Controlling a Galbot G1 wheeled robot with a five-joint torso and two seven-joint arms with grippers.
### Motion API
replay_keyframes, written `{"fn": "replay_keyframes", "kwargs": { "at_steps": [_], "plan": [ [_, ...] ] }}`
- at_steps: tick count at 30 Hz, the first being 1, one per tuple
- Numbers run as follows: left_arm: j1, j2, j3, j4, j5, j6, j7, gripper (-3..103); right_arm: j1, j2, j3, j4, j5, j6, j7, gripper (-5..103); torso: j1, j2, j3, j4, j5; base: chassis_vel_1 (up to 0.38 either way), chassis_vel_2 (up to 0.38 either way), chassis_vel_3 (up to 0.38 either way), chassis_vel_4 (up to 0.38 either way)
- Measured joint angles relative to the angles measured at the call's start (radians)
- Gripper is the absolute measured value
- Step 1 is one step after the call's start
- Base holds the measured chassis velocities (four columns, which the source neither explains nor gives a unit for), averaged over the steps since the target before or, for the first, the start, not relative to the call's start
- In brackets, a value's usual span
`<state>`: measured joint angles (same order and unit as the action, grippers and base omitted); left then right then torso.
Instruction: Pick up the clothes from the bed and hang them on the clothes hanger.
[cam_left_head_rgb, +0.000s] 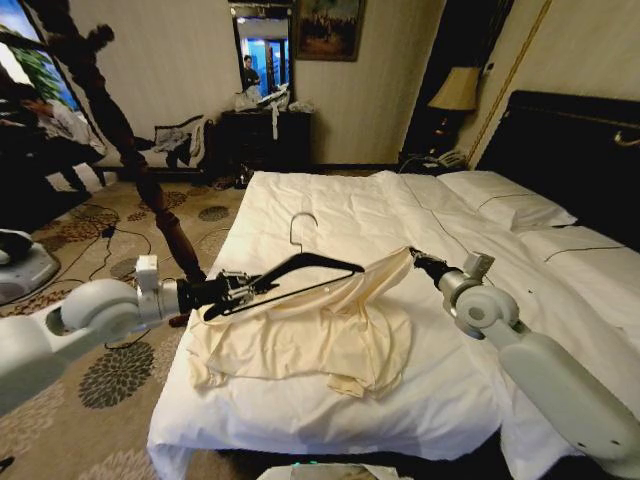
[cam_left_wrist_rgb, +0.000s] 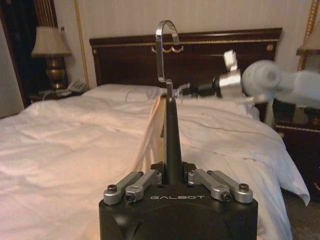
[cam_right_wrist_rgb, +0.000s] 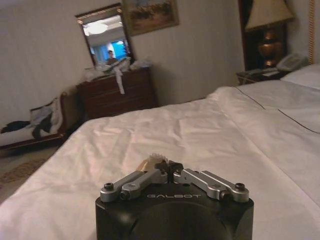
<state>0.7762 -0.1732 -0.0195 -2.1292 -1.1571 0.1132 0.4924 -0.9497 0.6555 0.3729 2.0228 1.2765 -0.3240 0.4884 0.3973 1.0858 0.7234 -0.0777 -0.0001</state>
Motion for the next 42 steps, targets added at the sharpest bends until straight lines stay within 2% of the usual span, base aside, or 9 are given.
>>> {"fn": "replay_keyframes", "kwargs": {
  "at_steps": [10, 12, 16, 20, 27, 35, 37, 39, 42],
  "plan": [
    [-0.019, -0.158, 0.092, 0.038, 0.094, 0.03, -0.091, 16, -0.016, -0.027, 0.008, 0.148, 0.051, -0.016, 0.04, 0, 0.0, 0.0, 0.0, 0.0, 0.0002, 0.0, 0.0, 0.0, 0.0],
    [-0.032, -0.174, 0.117, 0.04, 0.094, 0.033, -0.103, 16, -0.015, -0.029, 0.008, 0.16, 0.06, -0.019, 0.045, 0, 0.0, 0.0, 0.0, 0.0002, 0.0002, 0.0, 0.0, 0.0, 0.0],
    [-0.104, -0.238, 0.243, 0.044, 0.048, 0.05, -0.138, 16, -0.008, -0.036, 0.007, 0.176, 0.079, -0.023, 0.058, 0, 0.0, 0.0, 0.0, -0.0003, 0.0002, 0.0, 0.0, 0.0, 0.0],
    [-0.156, -0.267, 0.313, 0.078, 0.073, 0.05, -0.154, 16, -0.008, -0.042, 0.015, 0.191, 0.096, -0.023, 0.069, 0, 0.0, 0.0, 0.0, -0.0005, 0.0003, 0.0, 0.0, 0.0, 0.0],
    [-0.164, -0.264, 0.315, 0.121, 0.118, 0.047, -0.161, 16, -0.001, -0.05, 0.028, 0.231, 0.129, -0.027, 0.084, 0, 0.0, 0.0, 0.0, 0.0, 0.0003, 0.0, 0.0, 0.0, 0.0],
    [-0.181, -0.319, 0.324, 0.175, 0.125, 0.045, -0.205, 16, 0.03, -0.055, 0.046, 0.314, 0.269, -0.033, 0.149, 0, 0.0, 0.0, 0.0, 0.0, 0.0, 0.0, 0.0, 0.0, 0.0],
    [-0.216, -0.347, 0.358, 0.2, 0.124, 0.045, -0.223, 16, 0.037, -0.059, 0.056, 0.338, 0.328, -0.032, 0.168, 0, 0.0, 0.0, 0.0, -0.0002, 0.0001, 0.0, 0.0, 0.0, 0.0],
    [-0.226, -0.354, 0.368, 0.206, 0.123, 0.045, -0.228, 16, 0.038, -0.06, 0.059, 0.343, 0.343, -0.032, 0.172, 0, 0.0, 0.0, 0.0, -0.0002, 0.0001, 0.0, 0.0, 0.0, 0.0],
    [-0.301, -0.398, 0.445, 0.213, 0.094, 0.046, -0.256, 16, 0.038, -0.055, 0.064, 0.354, 0.381, -0.032, 0.179, 0, 0.0, 0.0, 0.0, -0.0002, 0.0, 0.0, 0.0, 0.0, 0.0]
  ]
}}
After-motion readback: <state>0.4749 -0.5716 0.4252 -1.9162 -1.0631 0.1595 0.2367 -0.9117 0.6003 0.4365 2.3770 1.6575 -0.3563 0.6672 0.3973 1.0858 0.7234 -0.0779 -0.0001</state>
